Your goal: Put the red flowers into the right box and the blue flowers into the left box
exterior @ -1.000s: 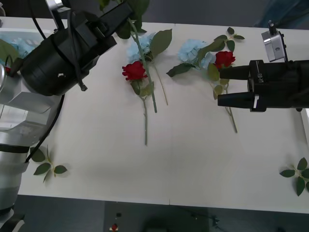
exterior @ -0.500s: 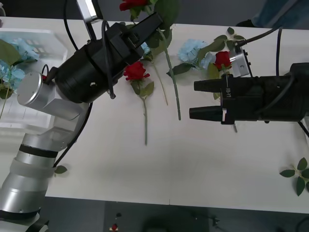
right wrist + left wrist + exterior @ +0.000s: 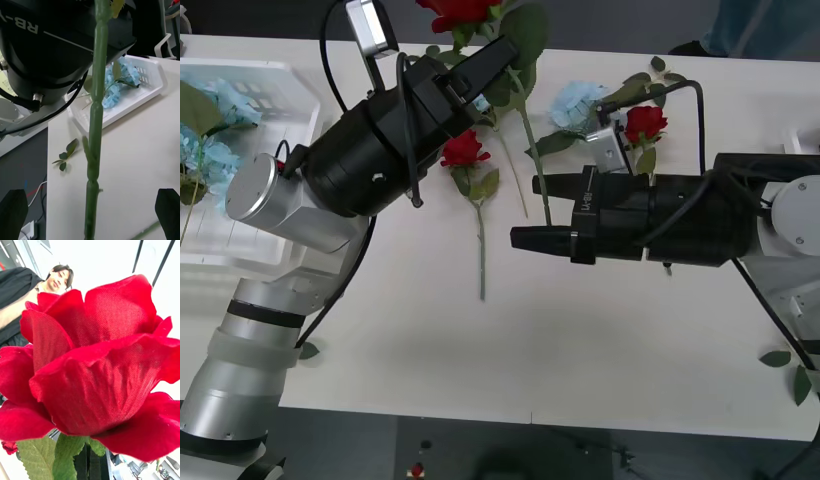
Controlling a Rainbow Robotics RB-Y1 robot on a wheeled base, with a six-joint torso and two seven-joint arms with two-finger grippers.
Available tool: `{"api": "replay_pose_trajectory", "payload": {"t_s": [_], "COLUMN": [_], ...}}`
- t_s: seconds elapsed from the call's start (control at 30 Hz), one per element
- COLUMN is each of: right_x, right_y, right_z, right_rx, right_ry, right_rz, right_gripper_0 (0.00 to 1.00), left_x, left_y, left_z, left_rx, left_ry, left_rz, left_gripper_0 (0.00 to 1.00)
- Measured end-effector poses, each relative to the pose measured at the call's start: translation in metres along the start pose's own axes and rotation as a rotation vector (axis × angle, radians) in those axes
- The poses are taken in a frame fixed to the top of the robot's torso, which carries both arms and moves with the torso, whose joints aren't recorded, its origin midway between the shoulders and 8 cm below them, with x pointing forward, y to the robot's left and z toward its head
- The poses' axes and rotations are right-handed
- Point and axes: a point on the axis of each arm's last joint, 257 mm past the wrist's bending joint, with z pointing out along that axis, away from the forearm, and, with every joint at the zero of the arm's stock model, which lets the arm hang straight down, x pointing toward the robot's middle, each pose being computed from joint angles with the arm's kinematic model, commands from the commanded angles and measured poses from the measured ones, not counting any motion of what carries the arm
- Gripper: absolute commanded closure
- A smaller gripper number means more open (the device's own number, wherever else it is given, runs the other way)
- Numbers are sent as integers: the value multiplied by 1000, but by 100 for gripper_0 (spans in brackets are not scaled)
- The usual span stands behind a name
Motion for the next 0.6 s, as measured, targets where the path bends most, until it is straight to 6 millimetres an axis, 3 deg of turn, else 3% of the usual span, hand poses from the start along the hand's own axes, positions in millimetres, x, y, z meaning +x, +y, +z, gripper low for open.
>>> {"api": "replay_pose_trajectory", "payload": {"t_s": [0.23, 0.4, 0.43, 0.47, 0.5, 0.53, 0.6], "right_x": [-2, -6, -8, -10, -11, -12, -12], "right_y": [-3, -8, -10, -12, -13, -14, -13], "right_z": [23, 28, 28, 28, 28, 28, 28], "right_rx": [-11, -9, -3, 5, 11, 12, 10], "right_ry": [-12, -11, -17, -24, -29, -30, -32], "right_rz": [18, 14, 13, 13, 13, 14, 15], "right_gripper_0": [0, 0, 13, 41, 92, 100, 100], "left_x": [1, 1, 1, 1, 1, 1, 1], "left_y": [1, 1, 1, 1, 1, 1, 2], "left_z": [0, 0, 0, 0, 0, 0, 0], "left_rx": [-2, -3, -3, -3, -3, -3, -3], "left_ry": [1, 1, 1, 1, 1, 1, 0], "left_rz": [-2, -3, -3, -3, -3, -3, -3], "left_gripper_0": [100, 100, 100, 100, 100, 100, 100]}}
